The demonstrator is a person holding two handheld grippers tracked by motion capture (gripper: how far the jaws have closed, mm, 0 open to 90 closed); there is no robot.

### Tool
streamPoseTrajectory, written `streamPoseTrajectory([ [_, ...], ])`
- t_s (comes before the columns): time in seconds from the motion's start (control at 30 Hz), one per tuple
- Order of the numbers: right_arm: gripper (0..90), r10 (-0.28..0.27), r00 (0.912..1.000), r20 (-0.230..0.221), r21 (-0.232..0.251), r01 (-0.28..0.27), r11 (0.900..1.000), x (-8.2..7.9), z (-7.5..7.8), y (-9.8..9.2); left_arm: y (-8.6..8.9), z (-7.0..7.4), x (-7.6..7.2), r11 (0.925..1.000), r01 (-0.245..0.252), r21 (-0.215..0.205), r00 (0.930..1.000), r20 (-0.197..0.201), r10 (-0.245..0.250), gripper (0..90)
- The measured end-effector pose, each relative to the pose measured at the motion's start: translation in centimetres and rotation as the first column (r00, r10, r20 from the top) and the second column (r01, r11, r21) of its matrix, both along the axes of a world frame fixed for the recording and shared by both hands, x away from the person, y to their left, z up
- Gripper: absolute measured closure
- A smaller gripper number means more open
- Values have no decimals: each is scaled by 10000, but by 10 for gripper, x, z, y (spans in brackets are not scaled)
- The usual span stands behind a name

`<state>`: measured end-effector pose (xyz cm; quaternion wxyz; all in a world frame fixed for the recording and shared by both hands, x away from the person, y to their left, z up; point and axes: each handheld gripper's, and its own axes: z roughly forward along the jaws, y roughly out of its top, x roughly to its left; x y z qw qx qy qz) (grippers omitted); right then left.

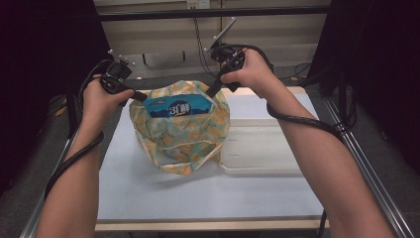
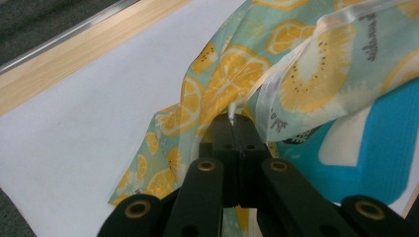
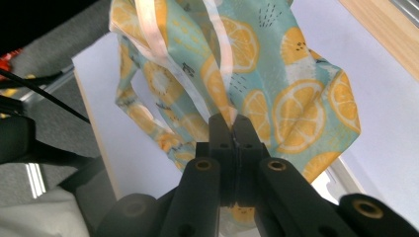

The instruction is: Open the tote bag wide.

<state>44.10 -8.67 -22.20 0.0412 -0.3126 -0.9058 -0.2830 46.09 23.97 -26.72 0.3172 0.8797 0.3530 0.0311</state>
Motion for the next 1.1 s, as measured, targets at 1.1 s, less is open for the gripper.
streamPoseTrajectory([
  [1.1,822,-1017,9943,326,-715,1039,9920,27,-44,-2,16,-23,5,9992,-387,116,9988,-298,390,900],
])
